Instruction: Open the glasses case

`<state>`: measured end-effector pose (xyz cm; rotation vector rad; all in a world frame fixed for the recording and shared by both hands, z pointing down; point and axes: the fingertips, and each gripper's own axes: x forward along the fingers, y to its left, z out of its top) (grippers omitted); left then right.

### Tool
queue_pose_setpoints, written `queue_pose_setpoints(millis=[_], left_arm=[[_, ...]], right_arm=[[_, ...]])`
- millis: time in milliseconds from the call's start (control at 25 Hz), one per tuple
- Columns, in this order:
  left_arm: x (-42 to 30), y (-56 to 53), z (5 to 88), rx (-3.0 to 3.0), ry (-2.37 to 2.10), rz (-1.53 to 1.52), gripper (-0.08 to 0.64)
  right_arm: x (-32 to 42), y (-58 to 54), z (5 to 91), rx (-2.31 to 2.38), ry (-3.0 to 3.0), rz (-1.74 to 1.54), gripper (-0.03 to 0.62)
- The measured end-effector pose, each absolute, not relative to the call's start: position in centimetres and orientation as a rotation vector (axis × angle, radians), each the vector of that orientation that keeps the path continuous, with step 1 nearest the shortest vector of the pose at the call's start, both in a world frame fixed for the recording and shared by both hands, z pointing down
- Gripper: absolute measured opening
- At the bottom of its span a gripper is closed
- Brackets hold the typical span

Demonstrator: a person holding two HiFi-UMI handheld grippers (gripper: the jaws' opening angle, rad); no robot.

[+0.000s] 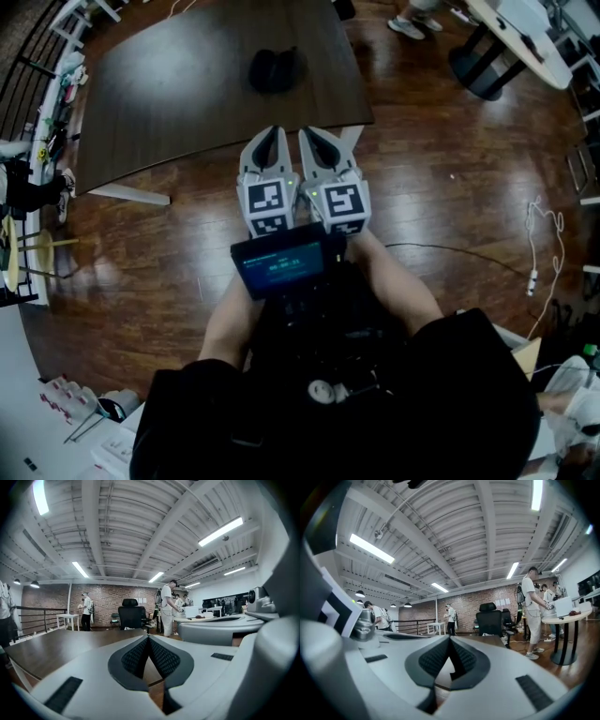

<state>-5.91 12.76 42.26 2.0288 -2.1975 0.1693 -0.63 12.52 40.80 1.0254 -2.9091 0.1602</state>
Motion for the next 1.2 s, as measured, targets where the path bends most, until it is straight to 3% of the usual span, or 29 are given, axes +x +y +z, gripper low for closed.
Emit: queue_pose_setpoints(millis=[360,960,1200], left_arm=[[-11.6,11.3,33.8,2.093,-2.429,-0.036,0.0],[-12.6,9.5,21.7,2.15,-2.603,-0.111,0.0],[-12.9,9.4,20.8,2.169,-2.624,-0.089,0.0]], right_arm=[[-7.1,11.6,32.1,0.873,-3.1,-0.185,0.011],[-7.8,9.7,20.8,0.864,-3.231,-0.373,0.011],[-8.2,9.4,20.5,0.867,-3.238,-0.323,0.009]])
